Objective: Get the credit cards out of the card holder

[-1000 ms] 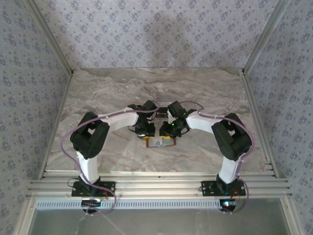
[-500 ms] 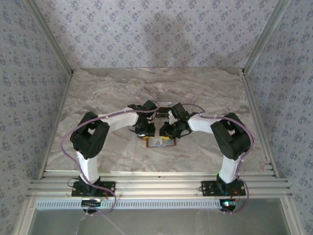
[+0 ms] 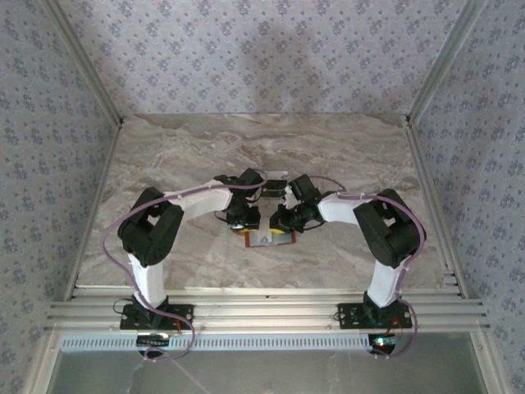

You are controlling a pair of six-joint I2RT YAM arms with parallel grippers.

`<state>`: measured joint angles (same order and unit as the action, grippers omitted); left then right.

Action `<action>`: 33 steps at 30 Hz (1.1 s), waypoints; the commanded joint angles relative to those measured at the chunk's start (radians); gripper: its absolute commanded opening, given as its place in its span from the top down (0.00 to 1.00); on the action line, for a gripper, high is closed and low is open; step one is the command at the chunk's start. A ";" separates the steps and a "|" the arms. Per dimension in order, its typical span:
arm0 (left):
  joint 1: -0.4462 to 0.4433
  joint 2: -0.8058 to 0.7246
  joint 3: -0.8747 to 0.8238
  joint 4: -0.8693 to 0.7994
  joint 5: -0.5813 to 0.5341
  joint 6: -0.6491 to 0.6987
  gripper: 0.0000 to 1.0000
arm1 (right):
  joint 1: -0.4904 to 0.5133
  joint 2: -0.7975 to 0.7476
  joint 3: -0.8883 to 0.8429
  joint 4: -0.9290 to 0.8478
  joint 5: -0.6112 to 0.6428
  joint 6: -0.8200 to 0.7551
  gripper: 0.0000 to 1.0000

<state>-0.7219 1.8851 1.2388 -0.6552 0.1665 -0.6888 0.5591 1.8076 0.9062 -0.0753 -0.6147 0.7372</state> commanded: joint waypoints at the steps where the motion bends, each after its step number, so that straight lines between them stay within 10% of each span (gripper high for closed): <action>1: -0.004 0.003 -0.032 -0.048 -0.024 0.014 0.79 | -0.020 -0.025 -0.026 -0.046 0.057 -0.012 0.92; 33: 0.030 -0.063 -0.081 -0.057 -0.045 0.031 0.79 | -0.086 -0.269 0.045 -0.315 0.170 -0.184 1.00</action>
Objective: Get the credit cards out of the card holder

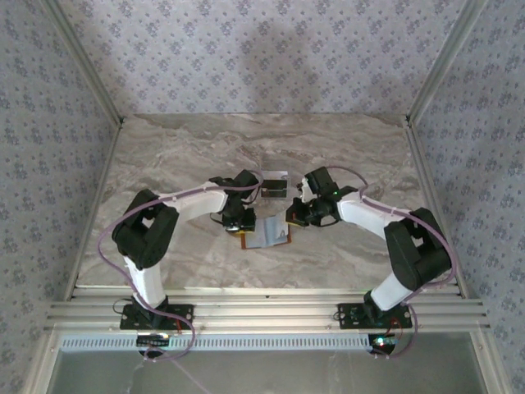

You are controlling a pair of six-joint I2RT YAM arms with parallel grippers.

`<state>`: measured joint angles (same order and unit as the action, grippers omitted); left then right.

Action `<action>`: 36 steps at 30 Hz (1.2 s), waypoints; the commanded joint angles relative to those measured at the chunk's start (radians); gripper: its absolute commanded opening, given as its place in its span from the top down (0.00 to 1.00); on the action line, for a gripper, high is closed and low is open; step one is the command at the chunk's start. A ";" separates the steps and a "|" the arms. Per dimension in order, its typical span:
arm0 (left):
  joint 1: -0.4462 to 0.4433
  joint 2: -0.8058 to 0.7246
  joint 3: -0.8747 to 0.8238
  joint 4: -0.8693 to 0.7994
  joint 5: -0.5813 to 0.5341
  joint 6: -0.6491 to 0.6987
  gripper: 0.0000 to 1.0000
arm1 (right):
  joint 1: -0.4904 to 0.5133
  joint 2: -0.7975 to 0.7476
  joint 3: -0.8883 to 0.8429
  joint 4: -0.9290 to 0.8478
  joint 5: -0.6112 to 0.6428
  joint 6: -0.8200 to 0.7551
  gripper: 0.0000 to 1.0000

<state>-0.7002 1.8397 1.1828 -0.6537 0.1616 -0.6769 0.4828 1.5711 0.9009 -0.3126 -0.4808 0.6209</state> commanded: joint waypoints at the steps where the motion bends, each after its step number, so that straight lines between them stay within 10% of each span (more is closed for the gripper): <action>1: 0.008 -0.020 -0.025 -0.058 -0.040 0.019 0.79 | -0.013 -0.033 0.061 -0.091 0.038 -0.083 1.00; 22: 0.015 -0.120 -0.005 0.002 -0.007 -0.002 0.75 | -0.047 0.124 0.503 -0.517 0.193 -1.305 1.00; 36: 0.122 -0.325 -0.213 0.070 0.007 -0.043 0.76 | -0.058 0.418 0.966 -0.784 0.223 -1.631 1.00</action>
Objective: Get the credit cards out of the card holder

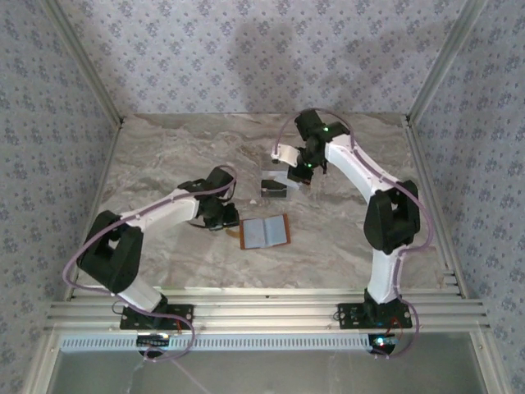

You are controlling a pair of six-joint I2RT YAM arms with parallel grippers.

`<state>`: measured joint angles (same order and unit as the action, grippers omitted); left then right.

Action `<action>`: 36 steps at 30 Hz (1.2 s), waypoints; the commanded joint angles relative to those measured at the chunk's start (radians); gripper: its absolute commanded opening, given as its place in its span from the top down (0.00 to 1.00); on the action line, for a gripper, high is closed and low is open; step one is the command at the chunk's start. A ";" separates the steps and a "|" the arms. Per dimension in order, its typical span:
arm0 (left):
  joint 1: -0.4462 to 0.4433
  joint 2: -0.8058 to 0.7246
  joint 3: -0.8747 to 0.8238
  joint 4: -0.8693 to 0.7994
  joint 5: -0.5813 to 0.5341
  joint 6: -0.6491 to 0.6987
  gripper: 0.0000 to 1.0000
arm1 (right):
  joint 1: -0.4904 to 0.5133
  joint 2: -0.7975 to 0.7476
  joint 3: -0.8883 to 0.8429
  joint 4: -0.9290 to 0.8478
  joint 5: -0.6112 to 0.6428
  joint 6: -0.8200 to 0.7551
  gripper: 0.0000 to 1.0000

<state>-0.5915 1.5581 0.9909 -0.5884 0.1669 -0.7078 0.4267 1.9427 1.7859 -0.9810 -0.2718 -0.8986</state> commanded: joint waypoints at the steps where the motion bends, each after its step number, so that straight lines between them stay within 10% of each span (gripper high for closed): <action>1: 0.019 -0.052 -0.029 0.003 0.000 -0.012 0.76 | -0.001 0.066 0.112 -0.124 0.017 -0.121 1.00; 36: 0.065 -0.132 -0.109 -0.005 -0.007 -0.026 0.76 | 0.072 0.377 0.453 -0.185 0.148 -0.271 1.00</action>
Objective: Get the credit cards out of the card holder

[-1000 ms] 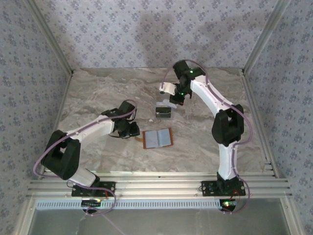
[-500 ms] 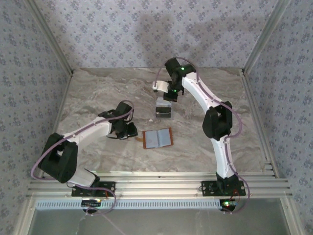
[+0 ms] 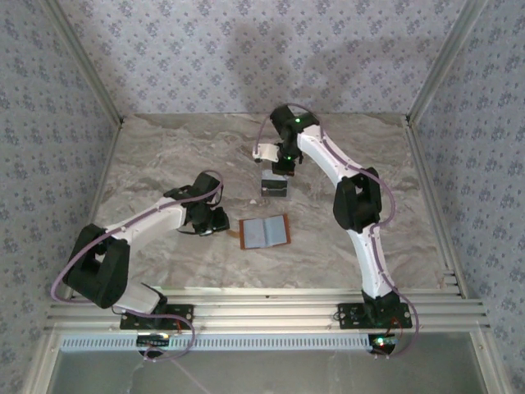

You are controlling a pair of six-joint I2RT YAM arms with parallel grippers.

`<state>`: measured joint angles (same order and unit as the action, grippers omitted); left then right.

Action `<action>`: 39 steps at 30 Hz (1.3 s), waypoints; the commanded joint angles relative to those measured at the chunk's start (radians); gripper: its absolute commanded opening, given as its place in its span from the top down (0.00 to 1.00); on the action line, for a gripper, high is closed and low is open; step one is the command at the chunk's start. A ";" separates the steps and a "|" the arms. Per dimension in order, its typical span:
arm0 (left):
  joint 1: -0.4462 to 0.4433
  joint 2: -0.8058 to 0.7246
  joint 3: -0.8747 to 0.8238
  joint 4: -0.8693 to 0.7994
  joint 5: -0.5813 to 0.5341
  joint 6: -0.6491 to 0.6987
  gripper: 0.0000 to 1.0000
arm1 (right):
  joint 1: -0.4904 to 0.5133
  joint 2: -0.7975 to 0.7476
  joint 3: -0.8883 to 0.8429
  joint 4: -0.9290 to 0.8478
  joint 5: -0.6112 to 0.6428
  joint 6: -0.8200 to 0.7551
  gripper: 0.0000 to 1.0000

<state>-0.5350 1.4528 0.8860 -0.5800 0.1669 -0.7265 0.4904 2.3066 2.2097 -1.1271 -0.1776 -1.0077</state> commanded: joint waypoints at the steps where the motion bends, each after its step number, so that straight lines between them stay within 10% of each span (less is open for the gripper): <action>1: 0.007 -0.026 -0.004 -0.012 -0.007 -0.007 0.76 | 0.008 0.009 0.031 -0.037 0.053 -0.163 1.00; 39: 0.010 -0.024 0.005 -0.024 -0.006 -0.003 0.76 | 0.006 -0.017 0.036 0.037 0.076 -0.215 1.00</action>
<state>-0.5301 1.4528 0.8864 -0.5800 0.1669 -0.7265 0.4980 2.2860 2.2353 -1.0405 -0.1173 -1.0367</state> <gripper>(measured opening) 0.242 0.060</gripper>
